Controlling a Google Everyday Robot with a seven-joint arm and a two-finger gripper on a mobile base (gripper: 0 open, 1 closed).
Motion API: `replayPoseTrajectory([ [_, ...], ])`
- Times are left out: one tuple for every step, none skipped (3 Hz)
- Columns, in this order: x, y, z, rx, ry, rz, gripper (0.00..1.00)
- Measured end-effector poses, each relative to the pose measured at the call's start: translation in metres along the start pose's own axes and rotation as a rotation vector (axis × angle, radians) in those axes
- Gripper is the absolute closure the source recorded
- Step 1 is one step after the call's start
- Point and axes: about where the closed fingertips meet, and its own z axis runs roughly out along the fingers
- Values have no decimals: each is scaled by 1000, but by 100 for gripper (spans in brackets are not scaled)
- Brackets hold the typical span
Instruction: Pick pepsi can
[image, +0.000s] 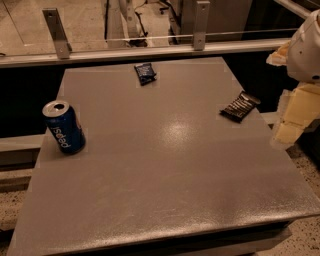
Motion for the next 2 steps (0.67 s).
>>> replayPoseTrajectory([
  [0,0,0,0,0,0,0],
  [-1,-1,0,-9,-37,9,0],
])
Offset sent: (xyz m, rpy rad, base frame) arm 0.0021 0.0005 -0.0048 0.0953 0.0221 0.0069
